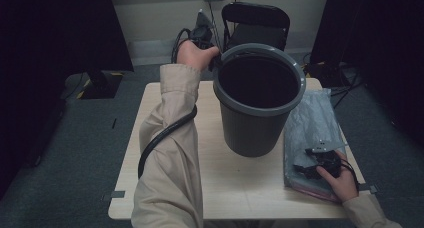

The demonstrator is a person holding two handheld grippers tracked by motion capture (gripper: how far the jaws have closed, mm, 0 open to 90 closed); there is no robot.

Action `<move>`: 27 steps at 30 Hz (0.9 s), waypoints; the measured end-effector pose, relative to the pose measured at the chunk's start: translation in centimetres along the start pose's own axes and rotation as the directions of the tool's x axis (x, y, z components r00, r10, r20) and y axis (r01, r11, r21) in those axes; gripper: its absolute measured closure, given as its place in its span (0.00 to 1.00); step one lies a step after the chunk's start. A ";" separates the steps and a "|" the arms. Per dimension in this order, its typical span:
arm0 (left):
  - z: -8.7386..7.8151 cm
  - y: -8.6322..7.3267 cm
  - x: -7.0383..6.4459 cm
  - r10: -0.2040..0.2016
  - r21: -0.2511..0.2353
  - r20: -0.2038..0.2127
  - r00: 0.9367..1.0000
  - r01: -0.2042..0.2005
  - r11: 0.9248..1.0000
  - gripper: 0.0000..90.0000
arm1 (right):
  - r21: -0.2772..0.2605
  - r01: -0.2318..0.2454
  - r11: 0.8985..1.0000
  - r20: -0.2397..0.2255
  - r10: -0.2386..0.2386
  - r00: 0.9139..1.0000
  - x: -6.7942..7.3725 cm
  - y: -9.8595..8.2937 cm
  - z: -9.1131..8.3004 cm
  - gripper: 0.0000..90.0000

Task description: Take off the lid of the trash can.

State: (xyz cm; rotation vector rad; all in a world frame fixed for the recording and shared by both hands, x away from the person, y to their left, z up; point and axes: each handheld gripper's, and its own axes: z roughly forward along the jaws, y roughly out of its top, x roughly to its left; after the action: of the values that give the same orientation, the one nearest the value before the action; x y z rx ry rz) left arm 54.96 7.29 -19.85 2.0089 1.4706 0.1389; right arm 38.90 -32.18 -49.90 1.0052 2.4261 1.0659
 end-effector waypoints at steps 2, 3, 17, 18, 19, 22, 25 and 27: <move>0.2 -0.1 -0.2 0.013 0.002 -0.016 1.000 -0.013 1.000 0.87 | 0.000 0.000 1.000 0.000 0.000 1.000 0.0 0.0 0.0 0.17; 0.3 -0.1 -0.3 0.021 0.002 -0.021 1.000 -0.021 1.000 0.87 | 0.000 0.000 1.000 0.000 0.000 1.000 0.0 0.0 0.0 0.17; -0.6 0.5 0.0 0.019 -0.021 0.006 1.000 -0.019 1.000 0.88 | 0.000 0.000 1.000 0.000 0.000 1.000 0.0 0.0 0.0 0.17; -0.6 0.5 0.0 0.021 -0.017 0.004 1.000 -0.020 1.000 0.88 | 0.000 0.000 1.000 0.000 0.000 1.000 0.0 0.0 0.0 0.17; -0.5 0.5 -0.1 0.029 -0.015 -0.003 1.000 -0.029 0.999 0.88 | 0.000 0.000 1.000 0.000 0.000 1.000 0.0 0.0 0.0 0.17; -0.1 0.4 -0.1 0.039 -0.008 -0.012 0.999 -0.040 0.999 0.88 | 0.000 0.000 1.000 0.001 0.000 1.000 0.0 0.0 0.0 0.17; 0.2 0.2 0.3 0.023 -0.010 0.008 1.000 -0.023 1.000 0.88 | 0.000 0.000 1.000 0.001 0.000 1.000 0.0 0.0 0.0 0.17; 0.1 0.1 0.7 0.000 -0.018 0.034 0.999 0.001 1.000 0.88 | 0.000 0.000 1.000 0.001 0.000 1.000 0.0 0.0 0.0 0.17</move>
State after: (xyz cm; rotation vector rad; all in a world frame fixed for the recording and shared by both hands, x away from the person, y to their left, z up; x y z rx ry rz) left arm 55.32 7.83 -20.10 1.9870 1.4442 0.1166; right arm 38.90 -32.17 -49.90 1.0049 2.4257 1.0650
